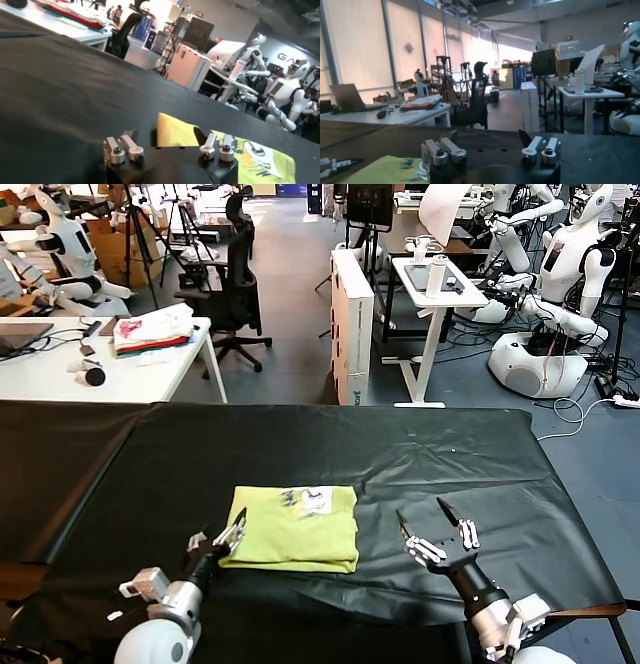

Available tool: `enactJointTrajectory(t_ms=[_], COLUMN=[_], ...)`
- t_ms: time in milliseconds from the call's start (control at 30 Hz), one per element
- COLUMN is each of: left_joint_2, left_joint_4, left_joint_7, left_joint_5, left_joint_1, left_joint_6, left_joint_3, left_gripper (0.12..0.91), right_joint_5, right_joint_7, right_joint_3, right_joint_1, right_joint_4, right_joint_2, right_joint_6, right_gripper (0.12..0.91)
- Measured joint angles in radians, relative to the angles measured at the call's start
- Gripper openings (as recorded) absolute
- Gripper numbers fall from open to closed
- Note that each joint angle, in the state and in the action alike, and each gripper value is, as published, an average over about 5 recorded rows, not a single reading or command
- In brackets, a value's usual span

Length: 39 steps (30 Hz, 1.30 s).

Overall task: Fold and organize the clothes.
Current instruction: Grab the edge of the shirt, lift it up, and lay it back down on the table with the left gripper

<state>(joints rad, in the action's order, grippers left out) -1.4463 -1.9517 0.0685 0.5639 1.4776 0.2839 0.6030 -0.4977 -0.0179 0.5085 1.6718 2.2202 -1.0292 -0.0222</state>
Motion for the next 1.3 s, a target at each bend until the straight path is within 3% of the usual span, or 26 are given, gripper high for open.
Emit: enactJointTrajectory(t_ms=[167,267,367,533,633,767,933,1067,1300], left_joint_2=[-0.01,-0.015,-0.02,-0.029,-0.033,-0.028,0.017,0.098,0.277], left_joint_4=[0.023,0.034,0.037,0.024,0.008,-0.019,-0.051,-0.079,-0.143], left_joint_7=[0.004,0.006,0.007,0.004,-0.003,-0.012,-0.032,-0.035,-0.044], left_joint_5=[0.002,0.01,0.017,0.049,0.075,0.077,-0.027,-0.096,-0.108], left_joint_1=[-0.005,-0.004,-0.002,0.003,0.009,0.022,0.044,0.065,0.112], left_joint_6=[-0.001,-0.002,-0.003,0.004,0.023,0.04,0.019,-0.001,0.001], left_joint_3=[-0.002,-0.002,-0.002,-0.002,-0.001,0.008,0.038,0.086,0.242], left_gripper=[0.82,0.753,0.628,0.328,0.197,0.185,0.184,0.184,0.184], right_joint_5=[0.0,0.0,0.0,0.003,0.005,0.01,0.029,0.035,0.039], right_joint_7=[0.001,0.001,0.001,0.002,0.004,0.017,0.029,0.03,0.03], right_joint_3=[0.006,0.008,0.007,0.0,-0.004,-0.015,-0.034,-0.053,-0.09], right_joint_1=[0.002,0.003,0.001,-0.006,-0.011,-0.022,-0.043,-0.059,-0.09], right_joint_4=[0.004,0.004,0.004,-0.003,-0.01,-0.021,-0.041,-0.062,-0.095], right_joint_2=[0.0,0.0,0.0,-0.002,-0.005,-0.009,-0.017,-0.026,-0.038], right_joint_6=[0.0,0.001,0.002,0.004,0.005,0.009,0.016,0.017,0.017], right_gripper=[0.907,0.907,0.907,0.907,0.907,0.907,0.907,0.907,0.907])
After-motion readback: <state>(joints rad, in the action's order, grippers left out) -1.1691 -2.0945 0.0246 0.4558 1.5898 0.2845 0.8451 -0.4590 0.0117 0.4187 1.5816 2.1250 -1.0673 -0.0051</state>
